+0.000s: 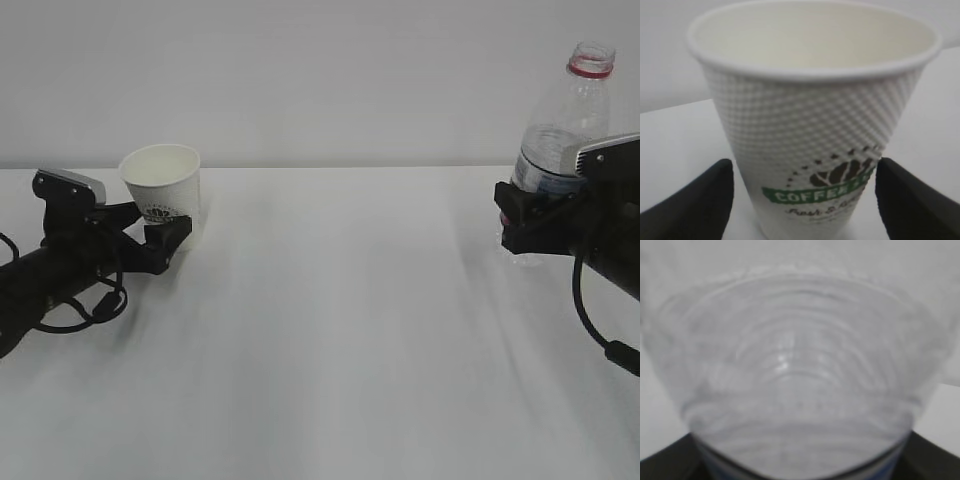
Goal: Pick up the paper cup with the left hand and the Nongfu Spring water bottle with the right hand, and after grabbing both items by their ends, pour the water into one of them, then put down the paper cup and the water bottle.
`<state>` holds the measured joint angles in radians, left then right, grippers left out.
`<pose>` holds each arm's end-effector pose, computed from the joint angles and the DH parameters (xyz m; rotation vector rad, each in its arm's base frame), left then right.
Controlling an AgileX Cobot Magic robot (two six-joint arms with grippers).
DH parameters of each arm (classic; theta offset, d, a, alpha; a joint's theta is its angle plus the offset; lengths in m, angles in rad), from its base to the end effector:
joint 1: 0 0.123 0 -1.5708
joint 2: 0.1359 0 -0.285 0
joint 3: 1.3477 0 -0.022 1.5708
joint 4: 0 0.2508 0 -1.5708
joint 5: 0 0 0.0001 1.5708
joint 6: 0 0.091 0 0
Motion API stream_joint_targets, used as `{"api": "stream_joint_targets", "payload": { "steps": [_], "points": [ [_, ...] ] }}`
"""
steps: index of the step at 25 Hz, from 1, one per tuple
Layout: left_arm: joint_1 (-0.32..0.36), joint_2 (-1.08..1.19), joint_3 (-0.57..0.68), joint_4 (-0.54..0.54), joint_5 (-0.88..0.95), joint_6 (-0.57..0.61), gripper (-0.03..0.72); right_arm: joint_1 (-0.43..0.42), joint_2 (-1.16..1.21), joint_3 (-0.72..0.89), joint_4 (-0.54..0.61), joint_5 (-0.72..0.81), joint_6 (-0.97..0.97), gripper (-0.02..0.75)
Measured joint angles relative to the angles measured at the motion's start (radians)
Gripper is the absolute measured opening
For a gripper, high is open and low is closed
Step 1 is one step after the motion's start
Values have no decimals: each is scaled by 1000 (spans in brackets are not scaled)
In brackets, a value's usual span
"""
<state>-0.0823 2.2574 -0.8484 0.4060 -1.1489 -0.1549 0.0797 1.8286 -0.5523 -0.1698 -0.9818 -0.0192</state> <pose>0.3711 -0.0635 0.0618 0.3553 1.7414 -0.3724 0.3092 0.0375 0.1424 -0.2732 1.7627 0.1010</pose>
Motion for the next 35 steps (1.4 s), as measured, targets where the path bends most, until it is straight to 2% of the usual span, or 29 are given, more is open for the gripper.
{"api": "stream_joint_targets", "payload": {
  "steps": [15, 24, 35],
  "points": [
    [-6, 51, -2, -8, 0, 0, 650, 0, 0, 0, -20, 2, 0, 486],
    [-32, 73, -73, -10, 0, 0, 650, 0, 0, 0, -38, 12, 9, 486],
    [-46, 77, -100, -44, 0, 0, 650, 2, 0, 0, -47, 16, 19, 486]
  ]
}}
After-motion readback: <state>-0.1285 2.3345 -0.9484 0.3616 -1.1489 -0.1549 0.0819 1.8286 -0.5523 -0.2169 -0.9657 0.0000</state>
